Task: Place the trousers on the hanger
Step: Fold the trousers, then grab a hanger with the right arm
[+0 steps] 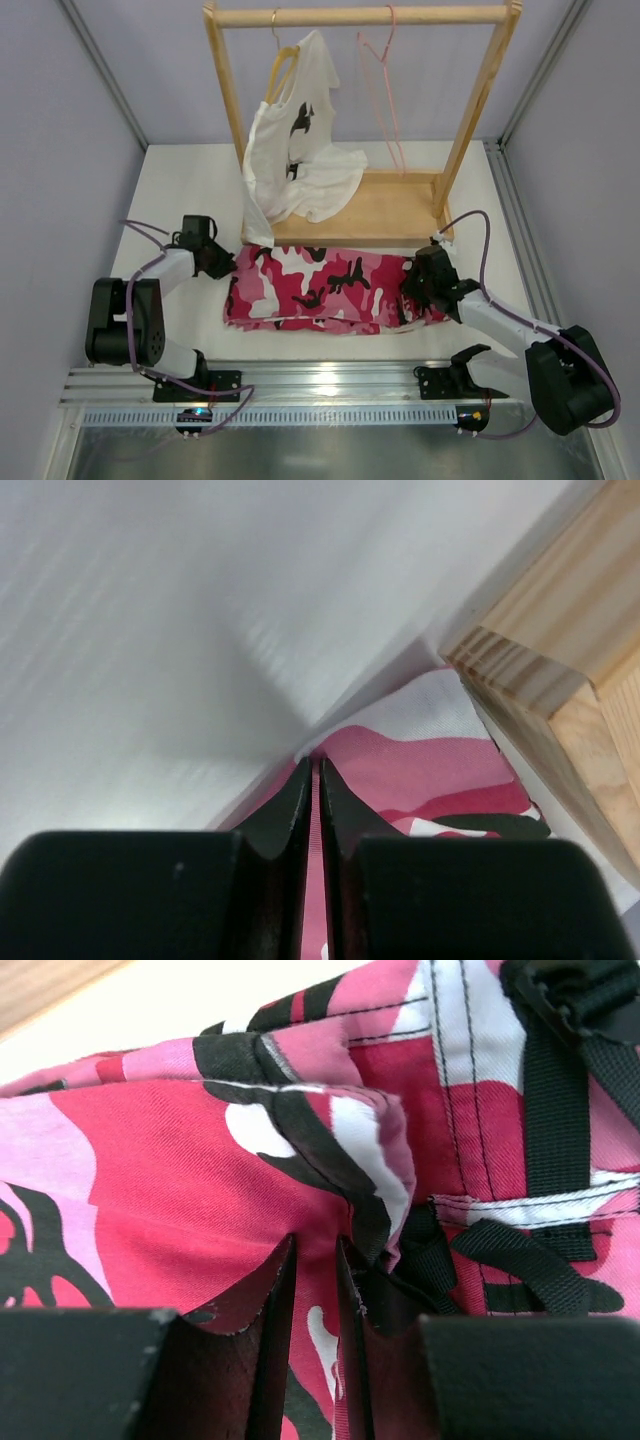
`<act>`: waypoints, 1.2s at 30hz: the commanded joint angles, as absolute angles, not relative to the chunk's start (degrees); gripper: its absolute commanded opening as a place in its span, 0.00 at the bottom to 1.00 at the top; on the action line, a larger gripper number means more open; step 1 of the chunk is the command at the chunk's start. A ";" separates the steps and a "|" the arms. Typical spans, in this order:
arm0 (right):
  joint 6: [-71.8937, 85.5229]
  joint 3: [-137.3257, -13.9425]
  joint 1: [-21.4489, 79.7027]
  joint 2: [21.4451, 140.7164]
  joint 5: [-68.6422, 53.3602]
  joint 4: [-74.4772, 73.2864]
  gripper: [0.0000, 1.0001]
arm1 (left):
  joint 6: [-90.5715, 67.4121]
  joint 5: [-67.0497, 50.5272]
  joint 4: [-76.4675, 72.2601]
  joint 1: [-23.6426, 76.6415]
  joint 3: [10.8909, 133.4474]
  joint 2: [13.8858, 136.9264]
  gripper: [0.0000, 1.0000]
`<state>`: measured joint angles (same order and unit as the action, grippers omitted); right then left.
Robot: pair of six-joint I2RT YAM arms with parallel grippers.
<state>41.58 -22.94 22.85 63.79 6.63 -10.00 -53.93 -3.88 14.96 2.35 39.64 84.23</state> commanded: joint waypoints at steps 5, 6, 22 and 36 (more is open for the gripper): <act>47.37 -21.00 25.84 63.29 5.36 -8.34 0.27 | -50.28 5.10 25.47 -2.28 40.78 85.96 0.05; 47.29 -21.88 25.93 61.89 6.32 -11.92 0.27 | -50.01 5.79 26.45 -2.98 42.00 85.87 0.04; 25.15 -58.77 26.10 52.03 3.70 -40.07 0.82 | -39.12 -8.35 32.95 -2.37 53.17 61.27 1.00; 13.01 -100.97 26.02 70.20 8.26 -46.77 0.85 | -41.48 -21.79 23.91 -2.46 42.63 55.99 1.00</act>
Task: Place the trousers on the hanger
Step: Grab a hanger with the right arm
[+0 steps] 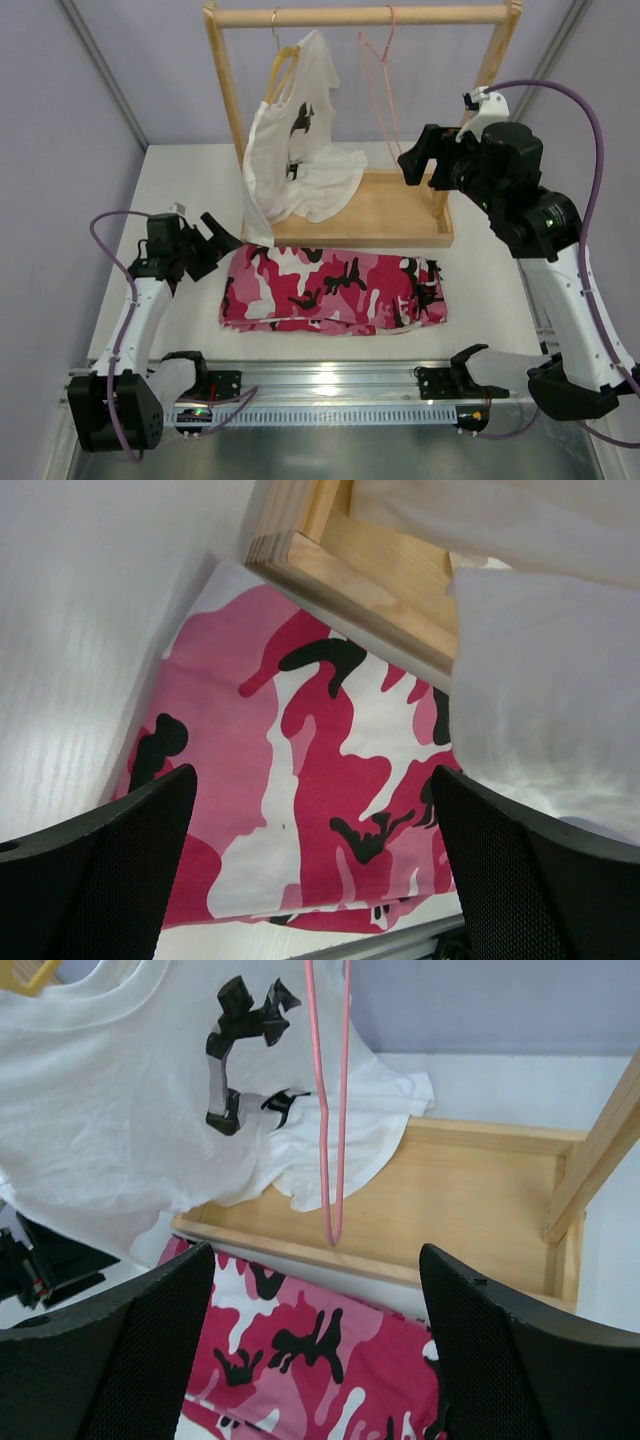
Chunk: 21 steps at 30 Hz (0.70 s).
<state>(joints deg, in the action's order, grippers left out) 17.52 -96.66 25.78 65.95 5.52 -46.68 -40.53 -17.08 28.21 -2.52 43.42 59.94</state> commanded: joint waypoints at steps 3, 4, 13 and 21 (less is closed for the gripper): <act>11.87 -104.85 26.10 75.12 8.09 -42.99 0.81 | -40.70 -21.71 24.08 -2.37 40.96 54.40 1.00; 11.69 -105.46 26.02 76.28 7.65 -42.02 0.76 | -40.26 -21.97 24.26 -2.37 40.87 54.40 1.00; 9.85 -112.05 26.28 87.62 15.53 -37.88 0.58 | -39.90 -23.29 23.04 -2.46 39.03 56.08 1.00; 6.95 -111.71 26.89 89.82 18.81 -35.60 0.35 | -41.66 -23.20 21.62 -2.37 37.62 55.02 1.00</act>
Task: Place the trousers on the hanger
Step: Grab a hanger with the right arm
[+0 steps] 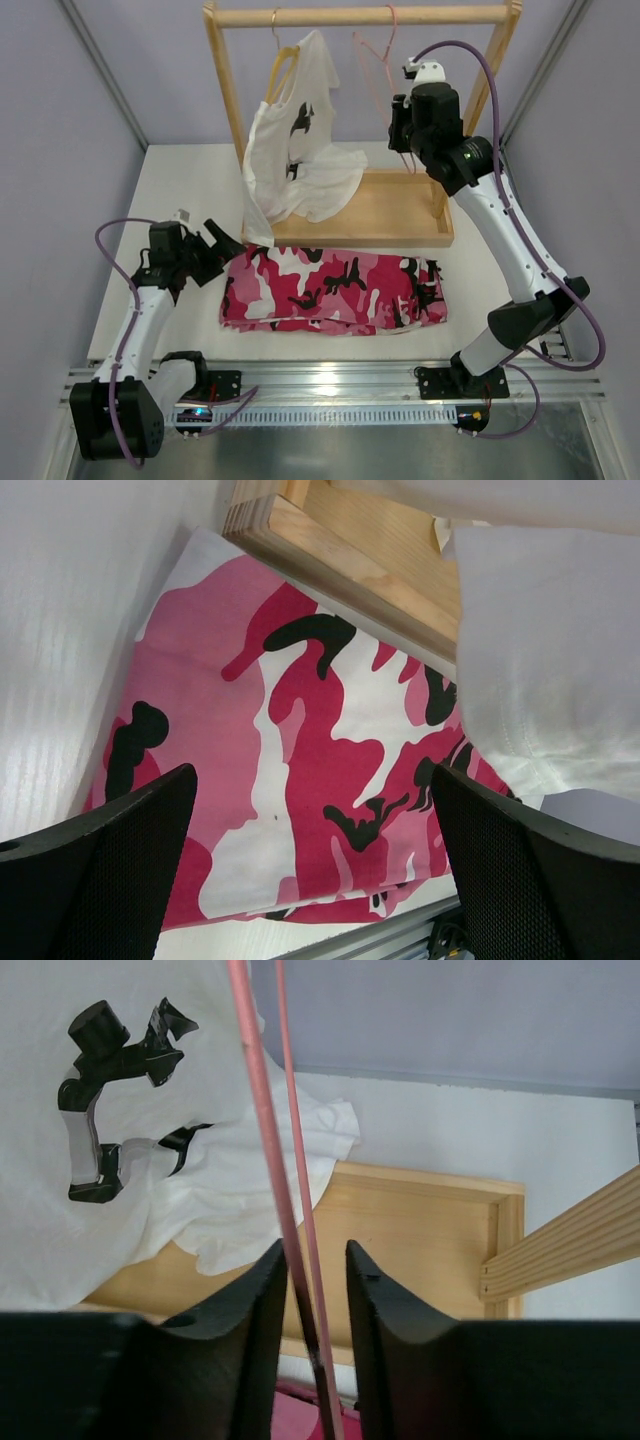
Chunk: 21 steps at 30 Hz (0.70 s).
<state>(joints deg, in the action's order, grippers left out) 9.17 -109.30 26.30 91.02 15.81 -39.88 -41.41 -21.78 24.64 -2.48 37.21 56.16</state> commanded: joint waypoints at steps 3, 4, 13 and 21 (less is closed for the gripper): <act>6.86 -111.89 27.07 89.91 19.86 -35.07 0.20 | -41.48 -23.12 21.36 -2.37 38.06 55.81 1.00; 6.77 -111.97 27.16 89.83 20.04 -34.89 0.12 | -41.31 -23.12 21.44 -2.46 37.97 56.07 1.00; 3.87 -115.31 27.16 89.12 21.35 -34.01 0.04 | -38.50 -17.23 25.48 -2.46 40.87 61.07 1.00; 2.90 -114.87 27.25 86.84 18.55 -33.92 0.04 | -38.76 -16.18 25.75 -2.46 39.38 62.49 1.00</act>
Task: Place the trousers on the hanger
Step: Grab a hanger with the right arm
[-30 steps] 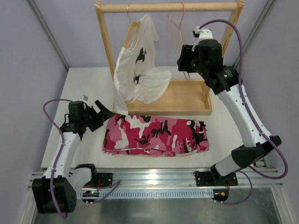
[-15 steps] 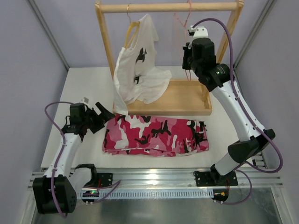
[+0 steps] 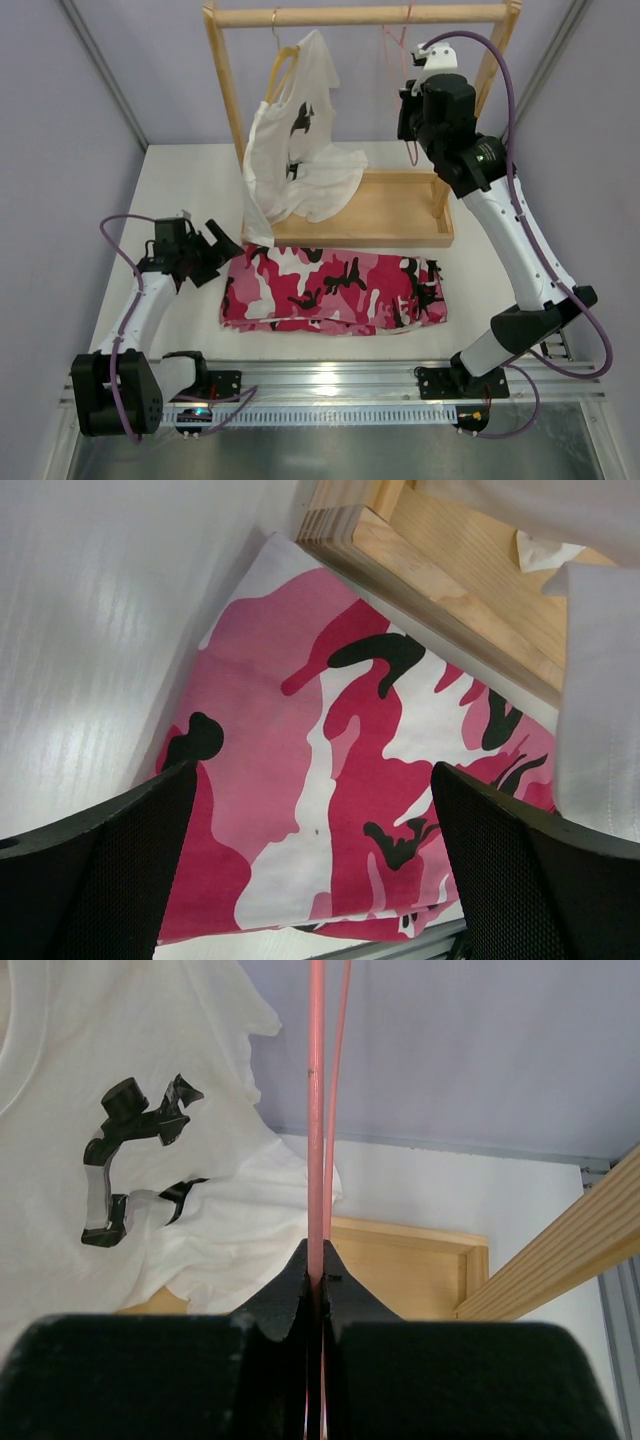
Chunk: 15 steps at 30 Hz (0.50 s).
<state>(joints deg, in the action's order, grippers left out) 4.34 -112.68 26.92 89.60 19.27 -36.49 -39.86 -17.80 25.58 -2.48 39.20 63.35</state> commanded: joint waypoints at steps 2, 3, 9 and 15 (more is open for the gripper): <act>3.43 -114.26 27.33 86.14 18.02 -34.54 0.04 | -38.67 -14.51 26.62 -2.37 39.02 62.32 1.00; 3.43 -113.74 27.25 85.18 17.76 -34.54 0.04 | -38.67 -14.07 27.15 -2.37 39.11 62.40 1.00; 2.64 -110.65 27.25 82.97 16.70 -34.01 0.04 | -39.90 -12.57 27.25 -2.37 38.85 62.75 1.00; 1.14 -109.69 27.33 81.65 16.53 -33.31 0.04 | -40.87 -13.98 26.46 -2.37 38.85 63.11 1.00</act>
